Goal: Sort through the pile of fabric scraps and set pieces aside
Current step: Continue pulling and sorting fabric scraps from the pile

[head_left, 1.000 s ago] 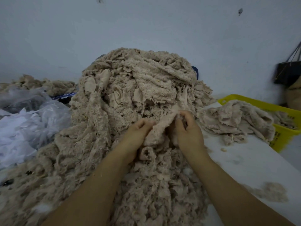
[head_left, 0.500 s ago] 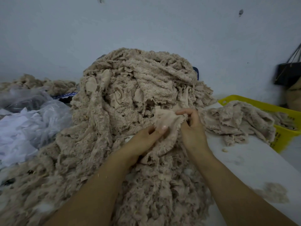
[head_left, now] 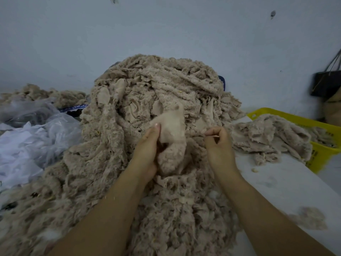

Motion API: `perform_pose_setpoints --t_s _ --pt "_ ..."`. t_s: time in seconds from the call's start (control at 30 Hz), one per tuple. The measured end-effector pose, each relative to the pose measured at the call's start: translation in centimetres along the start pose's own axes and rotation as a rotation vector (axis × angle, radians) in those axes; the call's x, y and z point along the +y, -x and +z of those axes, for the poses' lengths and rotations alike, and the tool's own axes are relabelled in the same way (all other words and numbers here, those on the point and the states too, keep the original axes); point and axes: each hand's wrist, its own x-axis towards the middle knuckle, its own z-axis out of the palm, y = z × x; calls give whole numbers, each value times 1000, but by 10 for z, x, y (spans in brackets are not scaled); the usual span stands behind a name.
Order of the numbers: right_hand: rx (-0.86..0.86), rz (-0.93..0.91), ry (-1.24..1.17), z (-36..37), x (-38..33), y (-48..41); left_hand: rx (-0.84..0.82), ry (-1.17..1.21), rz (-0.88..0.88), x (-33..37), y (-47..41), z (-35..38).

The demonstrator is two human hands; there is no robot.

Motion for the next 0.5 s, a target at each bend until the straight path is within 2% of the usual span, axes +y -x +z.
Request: perform_pose_setpoints --t_s 0.1,0.27,0.37,0.43,0.5 --pt "-40 82 -88 -3 -1 0 15 -149 89 0 -2 -3" --pt "-251 101 -124 13 -2 11 -103 -756 294 -16 4 2" --pt "-154 78 10 12 -3 9 -120 -772 338 -19 8 7" --pt "-94 57 64 9 -3 5 -21 -704 340 -15 9 9" --pt "-112 -15 100 10 -8 8 87 -559 327 -12 7 10"
